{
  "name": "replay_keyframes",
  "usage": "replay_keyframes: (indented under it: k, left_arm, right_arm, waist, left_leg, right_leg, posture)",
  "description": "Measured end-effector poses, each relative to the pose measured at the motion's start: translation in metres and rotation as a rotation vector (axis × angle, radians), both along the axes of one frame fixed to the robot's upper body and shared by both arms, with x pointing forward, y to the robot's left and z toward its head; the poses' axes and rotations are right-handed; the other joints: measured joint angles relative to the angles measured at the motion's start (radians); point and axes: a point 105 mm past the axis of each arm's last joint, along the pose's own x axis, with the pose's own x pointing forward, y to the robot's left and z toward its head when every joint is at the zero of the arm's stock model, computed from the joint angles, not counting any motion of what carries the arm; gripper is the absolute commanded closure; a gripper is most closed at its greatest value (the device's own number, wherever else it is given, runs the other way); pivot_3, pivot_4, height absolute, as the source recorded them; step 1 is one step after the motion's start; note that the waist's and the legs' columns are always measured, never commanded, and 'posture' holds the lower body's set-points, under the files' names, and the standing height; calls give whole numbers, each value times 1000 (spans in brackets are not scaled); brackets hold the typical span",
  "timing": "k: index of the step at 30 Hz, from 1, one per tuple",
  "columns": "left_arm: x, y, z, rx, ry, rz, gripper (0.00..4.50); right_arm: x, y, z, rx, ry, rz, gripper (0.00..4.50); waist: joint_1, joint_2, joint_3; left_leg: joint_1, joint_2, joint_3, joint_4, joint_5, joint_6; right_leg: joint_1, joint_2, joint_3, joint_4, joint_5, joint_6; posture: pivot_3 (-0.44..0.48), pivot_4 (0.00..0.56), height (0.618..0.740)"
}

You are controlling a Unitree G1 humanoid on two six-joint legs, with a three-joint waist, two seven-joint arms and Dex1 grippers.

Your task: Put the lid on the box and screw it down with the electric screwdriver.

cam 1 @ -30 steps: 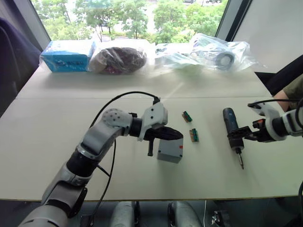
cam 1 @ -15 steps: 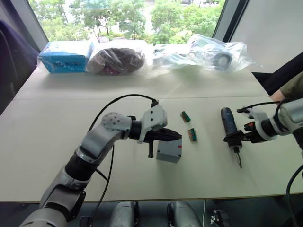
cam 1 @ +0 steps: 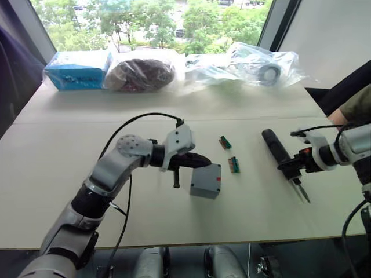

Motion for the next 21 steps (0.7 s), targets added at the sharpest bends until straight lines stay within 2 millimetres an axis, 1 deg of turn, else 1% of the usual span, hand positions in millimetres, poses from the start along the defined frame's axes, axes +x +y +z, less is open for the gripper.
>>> replay_keyframes:
  k: [2,3,5,6,7,8,9,10,11,15,19,21]
  left_arm:
    - [2,2,4,4,-6,-5,4500]
    - [4,5,5,8,-7,-2,4500]
    - [8,10,7,9,-3,8,4500]
    - [8,11,7,16,2,0,4500]
    - [9,13,7,18,12,-5,4500]
    - [11,13,7,16,25,-11,4500]
    - [11,13,8,13,35,-16,4500]
    - [12,13,8,12,46,-26,4500]
    - [12,14,7,15,55,-32,4500]
    - [16,20,-1,44,83,-32,4500]
    - [12,16,-10,91,93,-73,4500]
    - [9,12,-14,108,93,-97,4500]
  right_arm:
    - [13,2,18,21,-115,-1,2720]
    - [22,10,36,77,-227,9,2720]
    - [31,28,71,178,-419,68,2720]
    - [30,44,99,262,-598,132,2720]
    - [24,62,120,348,-736,203,2720]
    - [12,83,139,432,-858,280,2720]
    - [3,97,149,477,-922,329,2720]
    - [-8,112,154,519,-966,373,2720]
    - [-16,122,154,546,-995,382,2720]
    - [-34,145,129,609,-999,342,2720]
    - [-49,155,126,593,-1075,345,2720]
    - [-54,158,122,581,-1094,346,2720]
  waist:
    - [0,5,3]
    - [0,6,4]
    - [-1,8,5]
    - [2,8,5]
    - [3,8,5]
    - [4,8,5]
    - [5,8,5]
    - [9,8,4]
    - [13,7,4]
    - [26,7,4]
    - [24,7,4]
    - [22,7,4]
  left_leg:
    - [-2,0,2,-1,1,-1]
    - [-3,0,2,-2,3,-5]
    - [-3,1,2,-4,4,-7]
    - [-4,1,1,-6,4,-8]
    - [-4,2,-1,-6,5,-8]
    - [-4,3,-2,-6,5,-8]
    - [-4,3,-3,-6,5,-8]
    - [-4,3,-3,-4,5,-9]
    - [-4,2,-3,-3,5,-9]
    - [-3,-3,-2,0,1,-2]
    - [-3,-5,-2,-1,1,-1]
    - [-3,-4,-2,-1,1,-1]
  right_leg:
    - [-4,0,2,1,0,0]
    - [-5,0,2,1,0,0]
    - [-7,2,2,1,0,0]
    - [-7,3,1,0,-1,0]
    - [-6,4,0,-1,-1,0]
    - [-6,4,-1,0,-2,0]
    - [-6,4,-1,0,-2,0]
    - [-5,4,-2,1,-2,0]
    - [-4,3,-2,1,-2,0]
    - [-2,-3,-1,1,0,2]
    - [-1,-4,-1,0,0,2]
    - [-2,-3,-1,-1,0,2]
  posture:
    - [0,150,740]
    - [0,150,740]
    - [0,150,740]
    - [0,150,740]
    - [0,150,740]
    - [0,150,740]
    - [0,150,740]
    - [0,150,740]
    - [0,150,740]
    - [0,150,740]
    - [0,150,740]
    - [0,150,740]
